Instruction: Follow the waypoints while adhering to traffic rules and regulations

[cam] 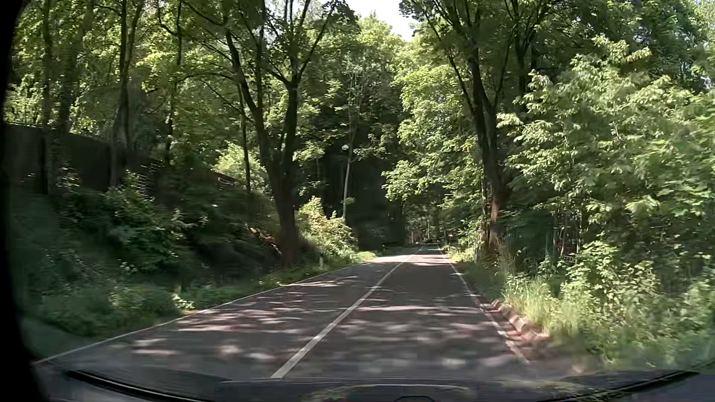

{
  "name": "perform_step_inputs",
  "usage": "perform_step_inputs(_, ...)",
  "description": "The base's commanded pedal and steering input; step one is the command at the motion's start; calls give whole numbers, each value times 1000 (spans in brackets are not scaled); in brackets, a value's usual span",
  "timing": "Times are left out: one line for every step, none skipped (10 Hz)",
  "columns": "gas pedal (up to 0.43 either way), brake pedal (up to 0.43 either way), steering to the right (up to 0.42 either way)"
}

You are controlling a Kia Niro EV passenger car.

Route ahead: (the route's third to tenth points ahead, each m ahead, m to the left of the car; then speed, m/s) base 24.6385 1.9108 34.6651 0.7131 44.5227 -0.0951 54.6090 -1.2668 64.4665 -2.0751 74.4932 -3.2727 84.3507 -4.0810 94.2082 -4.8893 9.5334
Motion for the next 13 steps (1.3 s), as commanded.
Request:
perform_step_inputs(358, 0, 50)
perform_step_inputs(358, 0, 45)
perform_step_inputs(358, 0, 41)
perform_step_inputs(358, 0, 30)
perform_step_inputs(358, 0, 13)
perform_step_inputs(358, 0, 8)
perform_step_inputs(358, 0, 12)
perform_step_inputs(358, 0, 23)
perform_step_inputs(358, 0, 34)
perform_step_inputs(358, 0, 39)
perform_step_inputs(358, 0, 40)
perform_step_inputs(358, 0, 39)
perform_step_inputs(358, 0, 36)
